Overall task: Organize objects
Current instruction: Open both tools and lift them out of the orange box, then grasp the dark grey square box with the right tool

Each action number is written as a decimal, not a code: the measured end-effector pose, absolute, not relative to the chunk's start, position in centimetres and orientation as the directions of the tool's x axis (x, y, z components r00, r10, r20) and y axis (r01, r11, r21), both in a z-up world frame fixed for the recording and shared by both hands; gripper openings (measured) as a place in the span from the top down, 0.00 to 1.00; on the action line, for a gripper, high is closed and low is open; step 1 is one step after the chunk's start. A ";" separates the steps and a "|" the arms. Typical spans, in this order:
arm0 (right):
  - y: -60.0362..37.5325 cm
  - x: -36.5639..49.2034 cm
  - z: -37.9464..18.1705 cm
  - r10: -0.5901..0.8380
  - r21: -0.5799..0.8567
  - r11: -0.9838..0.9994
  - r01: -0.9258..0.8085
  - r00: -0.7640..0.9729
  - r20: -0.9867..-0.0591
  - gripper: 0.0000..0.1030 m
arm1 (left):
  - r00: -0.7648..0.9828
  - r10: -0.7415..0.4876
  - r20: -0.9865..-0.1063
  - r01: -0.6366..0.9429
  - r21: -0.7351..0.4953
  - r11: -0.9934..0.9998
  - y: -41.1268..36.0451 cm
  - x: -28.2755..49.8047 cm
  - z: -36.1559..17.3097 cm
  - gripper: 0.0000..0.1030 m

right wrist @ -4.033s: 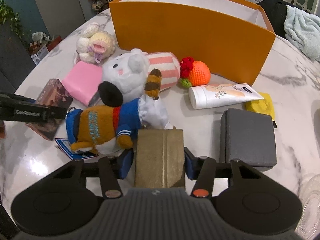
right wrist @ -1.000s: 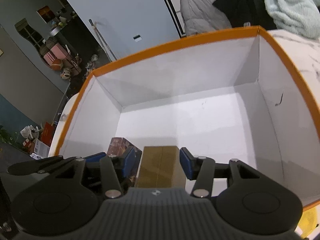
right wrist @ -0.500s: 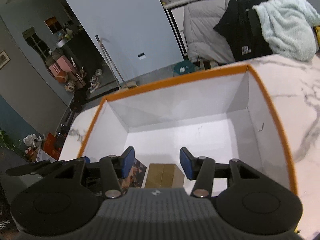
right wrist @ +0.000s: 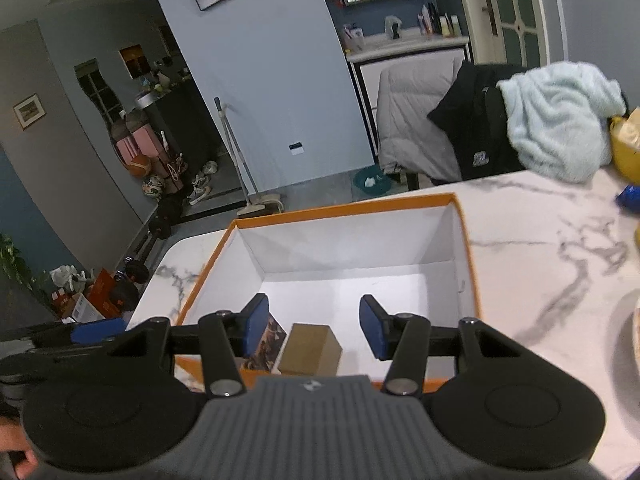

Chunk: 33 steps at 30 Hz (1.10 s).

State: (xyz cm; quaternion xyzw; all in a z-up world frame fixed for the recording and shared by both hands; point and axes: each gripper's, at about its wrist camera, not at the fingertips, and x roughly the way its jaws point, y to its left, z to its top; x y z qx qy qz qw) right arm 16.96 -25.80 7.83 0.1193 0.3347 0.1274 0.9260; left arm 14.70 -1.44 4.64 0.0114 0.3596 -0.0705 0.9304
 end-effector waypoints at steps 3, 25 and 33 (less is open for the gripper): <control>-26.3 14.8 8.4 0.300 0.264 0.949 -0.174 0.757 -0.580 0.48 | 0.734 -0.139 -0.665 0.168 -0.021 0.985 -1.1 12.9 4.4 0.40; -32.3 4.7 2.2 0.199 0.113 0.979 -0.168 0.704 -0.682 0.41 | 0.625 -0.219 -0.749 0.297 -0.031 0.954 0.2 6.8 -3.2 0.34; -33.3 5.6 -1.5 0.183 0.145 0.983 -0.112 0.637 -0.749 0.35 | 0.599 -0.194 -0.777 0.275 -0.028 0.961 0.9 6.6 -5.3 0.22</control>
